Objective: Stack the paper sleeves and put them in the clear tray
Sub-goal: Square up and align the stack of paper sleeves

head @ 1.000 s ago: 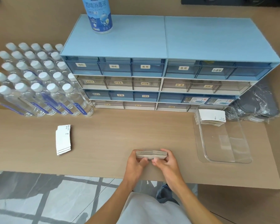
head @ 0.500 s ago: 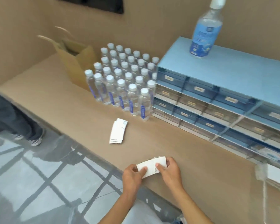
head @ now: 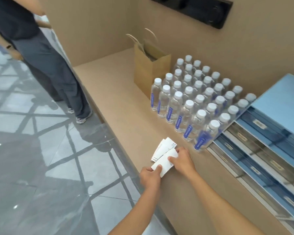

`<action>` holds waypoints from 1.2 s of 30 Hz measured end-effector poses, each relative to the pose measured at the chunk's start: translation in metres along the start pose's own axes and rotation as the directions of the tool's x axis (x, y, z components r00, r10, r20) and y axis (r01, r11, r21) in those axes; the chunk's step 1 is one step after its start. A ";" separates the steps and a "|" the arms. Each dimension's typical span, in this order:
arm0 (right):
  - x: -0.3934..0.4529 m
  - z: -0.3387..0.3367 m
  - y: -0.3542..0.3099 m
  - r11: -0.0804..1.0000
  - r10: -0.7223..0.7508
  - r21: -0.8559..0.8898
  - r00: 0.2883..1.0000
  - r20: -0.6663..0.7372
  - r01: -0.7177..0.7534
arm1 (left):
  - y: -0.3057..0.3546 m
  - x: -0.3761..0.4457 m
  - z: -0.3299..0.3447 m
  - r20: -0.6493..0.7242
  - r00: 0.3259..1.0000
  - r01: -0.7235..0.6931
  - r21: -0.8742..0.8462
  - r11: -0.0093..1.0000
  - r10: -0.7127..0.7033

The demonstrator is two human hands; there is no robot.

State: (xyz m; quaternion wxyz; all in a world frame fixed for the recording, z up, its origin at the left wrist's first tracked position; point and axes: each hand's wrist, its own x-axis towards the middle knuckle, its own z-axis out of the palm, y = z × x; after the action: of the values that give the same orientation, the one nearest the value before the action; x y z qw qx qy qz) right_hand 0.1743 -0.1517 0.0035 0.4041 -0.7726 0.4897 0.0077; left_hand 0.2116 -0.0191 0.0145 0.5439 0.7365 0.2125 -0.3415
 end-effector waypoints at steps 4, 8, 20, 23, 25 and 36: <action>0.034 -0.002 -0.017 0.993 -0.044 -0.105 0.996 0.071 0.051 | 0.012 0.010 0.016 -0.051 0.997 0.049 -0.110 0.993 -0.055; 0.056 -0.001 -0.026 0.984 -0.051 -0.164 0.987 0.150 0.075 | 0.018 0.017 0.027 -0.114 0.990 0.063 -0.129 0.990 -0.078; 0.078 0.003 -0.029 0.987 -0.010 -0.155 0.976 0.219 0.045 | 0.035 0.030 0.044 -0.142 0.973 0.164 -0.114 0.980 -0.180; 0.079 -0.001 -0.027 0.993 0.007 -0.115 0.969 0.247 0.022 | 0.037 0.032 0.043 -0.127 0.970 0.191 -0.125 0.974 -0.207; 0.079 -0.002 -0.025 0.998 0.028 -0.061 0.965 0.263 -0.012 | 0.038 0.034 0.040 -0.113 0.968 0.208 -0.127 0.970 -0.223; 0.030 -0.019 0.000 0.882 0.123 0.385 0.923 0.366 -0.270 | 0.029 0.018 0.009 0.180 0.977 0.126 -0.047 0.991 -0.116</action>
State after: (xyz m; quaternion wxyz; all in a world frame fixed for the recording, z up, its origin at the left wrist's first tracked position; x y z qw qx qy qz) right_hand 0.1826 -0.1862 0.0036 0.6371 -0.5977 0.4814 0.0708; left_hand 0.2409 -0.0379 0.0184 0.5601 0.6727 0.2175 -0.4318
